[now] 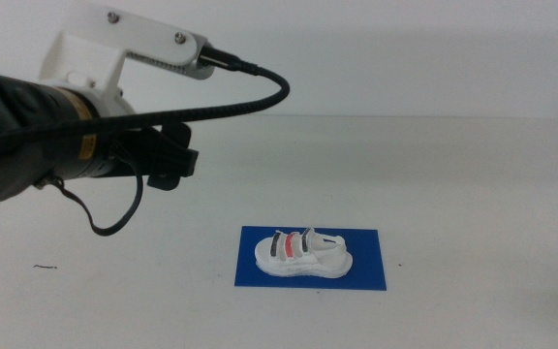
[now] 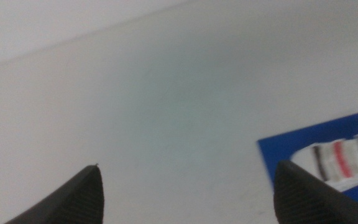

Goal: Use one arm to grab the shoe from the table and place it on the mat.

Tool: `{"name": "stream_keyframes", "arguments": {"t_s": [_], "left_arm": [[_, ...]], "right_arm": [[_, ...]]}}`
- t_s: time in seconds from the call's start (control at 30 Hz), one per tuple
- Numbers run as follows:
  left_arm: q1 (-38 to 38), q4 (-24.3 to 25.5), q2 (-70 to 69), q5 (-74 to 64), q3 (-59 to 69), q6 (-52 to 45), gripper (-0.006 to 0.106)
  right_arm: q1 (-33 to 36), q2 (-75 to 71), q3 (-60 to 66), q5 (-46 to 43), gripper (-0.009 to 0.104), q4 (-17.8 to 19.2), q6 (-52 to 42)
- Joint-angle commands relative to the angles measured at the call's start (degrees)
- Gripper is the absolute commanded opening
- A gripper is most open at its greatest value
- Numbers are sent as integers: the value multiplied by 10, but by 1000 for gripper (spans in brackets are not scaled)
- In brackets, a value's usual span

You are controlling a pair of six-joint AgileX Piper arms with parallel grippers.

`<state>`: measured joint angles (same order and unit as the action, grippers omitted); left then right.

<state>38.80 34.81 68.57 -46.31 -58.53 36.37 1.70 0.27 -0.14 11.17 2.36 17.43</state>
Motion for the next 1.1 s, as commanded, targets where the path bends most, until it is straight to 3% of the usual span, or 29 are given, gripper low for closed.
{"name": "stream_keyframes", "arguments": {"t_s": [0.0, 0.13, 0.17, 0.37, 0.63, 0.83, 1.07], "left_arm": [[-2, -30, -18, 55, 7, -53, 94], [-44, -168, -86, 252, 72, -269, 94], [-57, -184, -109, 292, 103, -291, 94], [-144, -177, -278, 525, 312, -279, 94], [-261, -234, -446, 519, 453, -272, 94], [-329, -338, -556, 517, 531, -364, 94], [-378, -342, -679, 513, 585, -370, 94]], "right_arm": [[1, -3, 1, -5, 79, 4, -2], [1, -3, 1, -5, 79, 4, -2], [1, -3, 1, -5, 79, 4, -2], [1, -3, 1, -5, 79, 4, -2], [1, -3, 1, -5, 79, 4, -2], [1, -3, 1, -5, 79, 4, -2], [1, -3, 1, -5, 79, 4, -2]]}}
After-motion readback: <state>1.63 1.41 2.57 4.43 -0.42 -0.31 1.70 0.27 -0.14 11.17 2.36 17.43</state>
